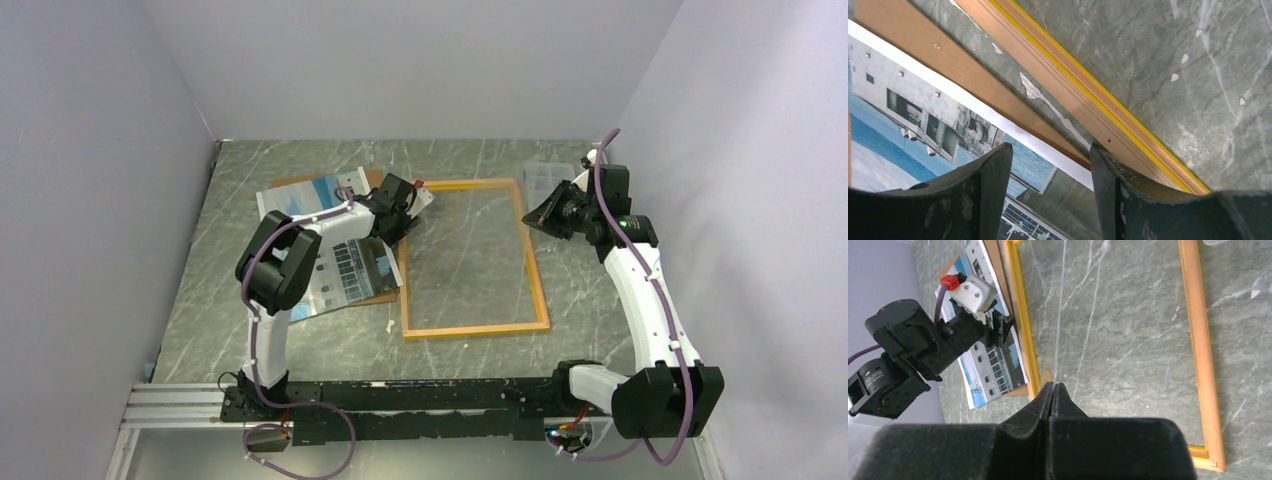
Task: Put the photo into the frame
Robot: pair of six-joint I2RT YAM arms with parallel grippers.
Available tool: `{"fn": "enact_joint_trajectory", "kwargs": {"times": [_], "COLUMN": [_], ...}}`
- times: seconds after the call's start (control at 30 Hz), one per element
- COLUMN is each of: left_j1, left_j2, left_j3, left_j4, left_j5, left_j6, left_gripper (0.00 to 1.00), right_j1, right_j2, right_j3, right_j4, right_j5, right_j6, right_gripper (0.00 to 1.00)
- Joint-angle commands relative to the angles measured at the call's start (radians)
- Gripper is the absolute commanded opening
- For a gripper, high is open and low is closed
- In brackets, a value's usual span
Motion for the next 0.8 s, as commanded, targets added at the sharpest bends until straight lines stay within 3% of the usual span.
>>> {"fn": "enact_joint_trajectory", "kwargs": {"times": [0.0,0.2,0.47,0.6,0.77], "left_j1": [-0.003,0.049,0.114,0.114,0.112], "left_j2": [-0.006,-0.060,-0.107,-0.139,-0.112], "left_j3": [-0.116,-0.233,-0.248,-0.104,0.125], "left_j4": [0.026,0.053,0.048,-0.099,-0.351], "left_j5": [-0.065,-0.108,-0.124,-0.060,0.165], "left_j6": [0.090,0.171,0.207,0.095,-0.114], "left_gripper": [0.64,0.63,0.63,0.64,0.66], "right_j1": [-0.004,-0.004,-0.004,-0.004,-0.003], "right_j2": [-0.016,0.001,-0.006,-0.016,-0.021], "right_j3": [0.029,0.005,-0.040,-0.037,0.041], "right_j4": [0.020,0.052,0.080,0.067,0.002], "right_j5": [-0.030,-0.070,-0.085,-0.082,-0.049], "right_j6": [-0.016,-0.006,0.009,0.005,-0.030], "right_gripper": [0.00,0.00,0.00,0.00,0.00]}}
